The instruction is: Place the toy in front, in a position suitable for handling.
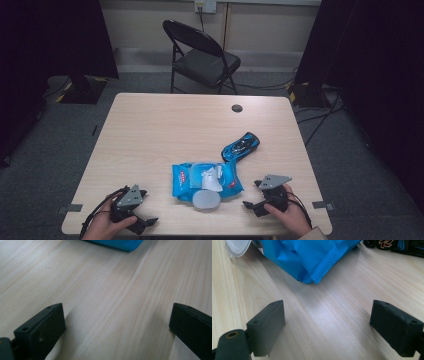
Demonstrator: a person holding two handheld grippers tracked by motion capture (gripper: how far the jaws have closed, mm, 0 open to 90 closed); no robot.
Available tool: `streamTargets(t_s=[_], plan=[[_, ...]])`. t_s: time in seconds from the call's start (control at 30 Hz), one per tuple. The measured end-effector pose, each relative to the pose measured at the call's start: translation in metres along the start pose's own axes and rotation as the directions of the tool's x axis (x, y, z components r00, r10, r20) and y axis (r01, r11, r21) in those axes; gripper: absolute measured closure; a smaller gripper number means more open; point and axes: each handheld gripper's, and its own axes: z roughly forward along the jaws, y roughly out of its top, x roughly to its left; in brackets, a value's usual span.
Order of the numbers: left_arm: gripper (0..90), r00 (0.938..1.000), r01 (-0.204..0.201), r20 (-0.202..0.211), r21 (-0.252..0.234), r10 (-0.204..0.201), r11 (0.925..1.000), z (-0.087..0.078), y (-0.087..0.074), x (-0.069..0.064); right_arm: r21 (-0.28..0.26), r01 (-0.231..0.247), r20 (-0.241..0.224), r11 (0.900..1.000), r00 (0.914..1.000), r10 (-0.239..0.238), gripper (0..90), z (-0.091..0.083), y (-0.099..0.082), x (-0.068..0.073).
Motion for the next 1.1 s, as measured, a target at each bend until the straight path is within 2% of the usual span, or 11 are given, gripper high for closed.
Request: streamTargets(t_s=[0.33, 0.37, 0.43, 0.53, 0.6, 0.67, 0.73, 0.87, 1.03, 1.07, 1.1], plan=[[1.3, 0.9987, 0.035, -0.036, 0.002, -0.035, 0.9994, 0.001, 0.003, -0.005, 0.000, -0.001, 0.000, 1.0000, 1.0000, 0.001, 12.2, 0.000, 0.000, 0.000], [5.2, 0.9985, 0.038, -0.039, 0.000, -0.038, 0.9993, 0.000, 0.006, -0.007, 0.000, 0.000, 0.000, 1.0000, 1.0000, 0.000, 12.1, 0.000, 0.000, 0.000], [26.9, 0.9988, 0.035, -0.033, -0.027, -0.036, 0.9990, -0.003, 0.011, -0.008, 0.000, -0.004, 0.004, 1.0000, 1.0000, 0.004, 12.1, 0.000, 0.000, 0.000], [8.8, 0.9973, 0.072, -0.011, -0.075, -0.073, 0.9946, -0.004, 0.021, -0.012, 0.000, -0.006, 0.006, 1.0000, 1.0000, 0.006, 12.2, 0.000, 0.000, 0.001], [22.2, 0.9969, 0.079, 0.006, -0.102, -0.079, 0.9916, -0.004, 0.029, -0.014, -0.005, -0.012, 0.010, 0.9999, 0.9999, 0.012, 13.0, 0.000, 0.000, 0.001], [14.1, 0.9968, 0.080, 0.006, -0.111, -0.080, 0.9906, -0.002, 0.036, -0.015, -0.010, -0.027, -0.003, 0.9996, 0.9996, 0.027, 14.6, -0.002, 0.002, 0.001], [18.3, 0.9964, 0.084, -0.005, -0.117, -0.085, 0.9896, 0.003, 0.043, -0.016, -0.017, -0.014, -0.037, 0.9998, 0.9992, 0.014, 14.9, -0.003, 0.004, 0.002], [23.7, 0.9936, 0.110, -0.009, -0.132, -0.112, 0.9851, 0.015, 0.052, -0.012, -0.038, 0.006, -0.034, 0.9993, 0.9994, -0.007, 15.8, -0.006, 0.014, 0.005], [26.4, 0.9963, 0.085, 0.001, -0.139, -0.086, 0.9867, 0.026, 0.057, -0.009, -0.054, -0.026, -0.061, 0.9982, 0.9979, 0.023, 22.7, -0.005, 0.027, 0.005], [26.3, 0.9982, 0.046, -0.033, -0.123, -0.050, 0.9913, 0.030, 0.059, -0.011, -0.059, -0.026, -0.058, 0.9979, 0.9981, 0.022, 25.7, -0.004, 0.029, 0.004], [27.0, 0.9982, 0.046, -0.033, -0.123, -0.050, 0.9913, 0.030, 0.059, -0.011, -0.059, -0.026, -0.058, 0.9979, 0.9981, 0.022, 25.7, -0.004, 0.029, 0.004]])
